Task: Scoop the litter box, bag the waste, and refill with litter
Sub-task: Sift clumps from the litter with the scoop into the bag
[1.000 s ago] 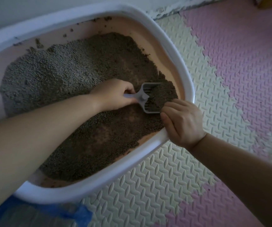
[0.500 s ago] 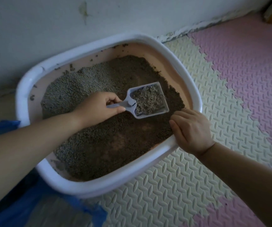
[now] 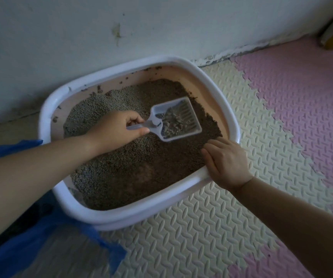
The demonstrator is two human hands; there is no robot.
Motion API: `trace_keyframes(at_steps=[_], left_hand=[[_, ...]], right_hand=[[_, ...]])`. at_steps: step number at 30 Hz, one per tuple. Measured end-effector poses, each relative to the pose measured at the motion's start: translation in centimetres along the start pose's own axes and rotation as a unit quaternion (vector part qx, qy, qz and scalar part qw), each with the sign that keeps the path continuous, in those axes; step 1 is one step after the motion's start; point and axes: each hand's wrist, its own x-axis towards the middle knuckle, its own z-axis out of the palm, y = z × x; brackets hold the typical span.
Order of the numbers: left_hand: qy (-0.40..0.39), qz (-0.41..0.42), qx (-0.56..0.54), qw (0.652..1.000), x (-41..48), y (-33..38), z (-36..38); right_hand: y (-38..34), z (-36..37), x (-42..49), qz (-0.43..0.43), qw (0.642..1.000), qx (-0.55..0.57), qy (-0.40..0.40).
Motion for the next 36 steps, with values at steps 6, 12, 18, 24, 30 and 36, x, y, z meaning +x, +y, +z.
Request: trace_keyframes(at_steps=[6,12,18,24,30,36], left_hand=[[-0.018,-0.001,0.021,1.0,-0.4,0.0,0.0],[-0.006,0.001,0.014,1.0,-0.4,-0.4,0.1],[-0.011,-0.001,0.018,1.0,-0.8,-0.8,0.1],[-0.022,0.0,0.021,1.0,-1.0,-0.5,-0.1],[-0.063,-0.023,0.054,0.996,-0.7,-1.5,-0.1],[-0.12,-0.035,0.161,0.979,-0.8,-3.4,-1.4]], right_hand=[[0.1,0.2,-0.1,-0.003,1.0,0.0,0.012],[0.2,0.5,-0.3,-0.005,0.999,0.01,0.043],[0.3,0.6,-0.4,-0.024,0.998,0.016,0.055],[0.7,0.8,-0.7,-0.061,0.997,0.006,0.045],[1.4,0.7,-1.2,-0.11,0.993,-0.007,0.045],[1.7,1.0,-1.2,-0.115,0.992,-0.014,0.053]])
